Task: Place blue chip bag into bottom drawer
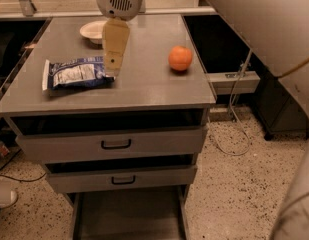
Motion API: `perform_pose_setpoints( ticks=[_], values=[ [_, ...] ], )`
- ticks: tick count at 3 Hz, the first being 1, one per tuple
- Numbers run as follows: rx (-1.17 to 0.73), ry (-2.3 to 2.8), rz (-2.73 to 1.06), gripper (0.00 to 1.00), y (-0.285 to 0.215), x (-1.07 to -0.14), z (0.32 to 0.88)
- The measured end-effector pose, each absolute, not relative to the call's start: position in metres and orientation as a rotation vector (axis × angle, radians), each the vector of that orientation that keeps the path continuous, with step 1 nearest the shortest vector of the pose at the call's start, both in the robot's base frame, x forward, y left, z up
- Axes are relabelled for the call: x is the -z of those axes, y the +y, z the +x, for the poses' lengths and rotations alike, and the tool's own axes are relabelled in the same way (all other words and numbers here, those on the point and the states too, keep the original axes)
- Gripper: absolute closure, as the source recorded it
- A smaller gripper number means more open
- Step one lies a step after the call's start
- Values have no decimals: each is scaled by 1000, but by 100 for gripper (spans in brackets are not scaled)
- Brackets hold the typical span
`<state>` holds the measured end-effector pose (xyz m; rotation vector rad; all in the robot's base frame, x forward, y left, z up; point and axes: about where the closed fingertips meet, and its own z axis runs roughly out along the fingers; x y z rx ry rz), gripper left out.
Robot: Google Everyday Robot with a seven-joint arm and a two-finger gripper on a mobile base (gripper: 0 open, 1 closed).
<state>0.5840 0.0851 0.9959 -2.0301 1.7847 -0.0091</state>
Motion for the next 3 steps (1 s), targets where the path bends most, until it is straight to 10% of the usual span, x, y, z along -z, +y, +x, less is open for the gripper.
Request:
perform_pose_setpoints(
  ticks=[3],
  values=[
    [183,1918,-1963,0,144,-959,657]
  ],
)
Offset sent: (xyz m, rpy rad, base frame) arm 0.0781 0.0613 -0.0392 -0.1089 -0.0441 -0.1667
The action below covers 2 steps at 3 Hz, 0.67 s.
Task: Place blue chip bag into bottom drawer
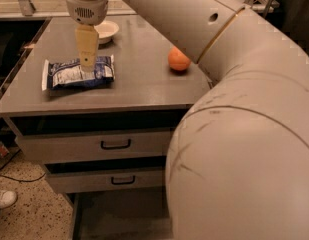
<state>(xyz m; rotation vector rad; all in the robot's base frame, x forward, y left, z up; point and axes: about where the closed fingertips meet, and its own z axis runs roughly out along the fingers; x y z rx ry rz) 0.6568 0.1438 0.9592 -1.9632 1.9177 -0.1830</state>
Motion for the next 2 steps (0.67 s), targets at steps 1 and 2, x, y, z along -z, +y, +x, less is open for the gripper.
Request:
perform_pose_setpoints(
  ticks=[1,2],
  values=[
    [188,1908,-1963,0,147,-957,659],
    [138,1889,-1996,0,170,-942,671]
  ],
)
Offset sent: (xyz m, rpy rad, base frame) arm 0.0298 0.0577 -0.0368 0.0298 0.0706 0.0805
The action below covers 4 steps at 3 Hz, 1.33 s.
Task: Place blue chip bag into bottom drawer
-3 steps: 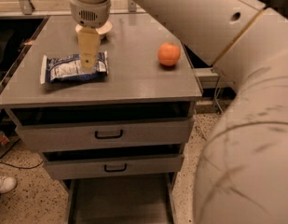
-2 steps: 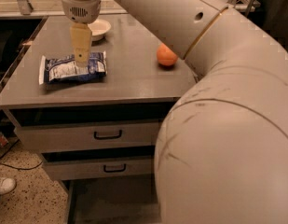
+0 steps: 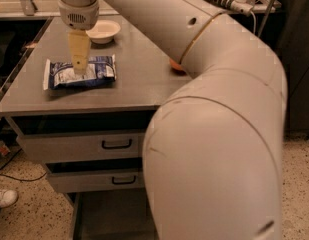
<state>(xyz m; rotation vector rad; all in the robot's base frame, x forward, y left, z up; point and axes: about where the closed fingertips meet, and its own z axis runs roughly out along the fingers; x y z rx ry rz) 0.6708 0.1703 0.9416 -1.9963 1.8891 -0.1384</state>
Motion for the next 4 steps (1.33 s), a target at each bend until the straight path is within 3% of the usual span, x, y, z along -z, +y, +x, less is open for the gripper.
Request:
perform_pose_setpoints(
  ticks=[2,4],
  values=[
    [86,1820,-2093,0,211,-918,694],
    [68,1832,-2140,0,208,-880,719]
  ],
)
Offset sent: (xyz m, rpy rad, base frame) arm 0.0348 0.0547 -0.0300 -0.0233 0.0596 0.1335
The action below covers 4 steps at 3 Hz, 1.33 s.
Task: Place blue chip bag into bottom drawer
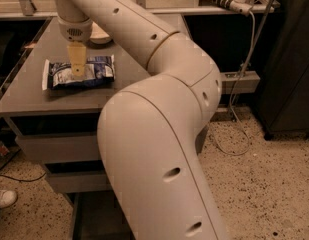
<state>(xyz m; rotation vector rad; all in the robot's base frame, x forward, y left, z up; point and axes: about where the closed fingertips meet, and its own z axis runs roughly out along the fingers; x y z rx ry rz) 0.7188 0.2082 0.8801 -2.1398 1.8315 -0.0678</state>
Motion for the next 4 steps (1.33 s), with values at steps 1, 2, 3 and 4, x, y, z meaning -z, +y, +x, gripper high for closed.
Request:
perform_pose_setpoints(
  ticks=[1,2,3,4],
  values=[
    [51,1864,-2144,0,200,-858,726],
    [27,1901,-2121,0,187,-841,728],
    [28,1903,-2122,19,186,-839,728],
    [28,1903,-2122,42,186,-839,728]
  ],
)
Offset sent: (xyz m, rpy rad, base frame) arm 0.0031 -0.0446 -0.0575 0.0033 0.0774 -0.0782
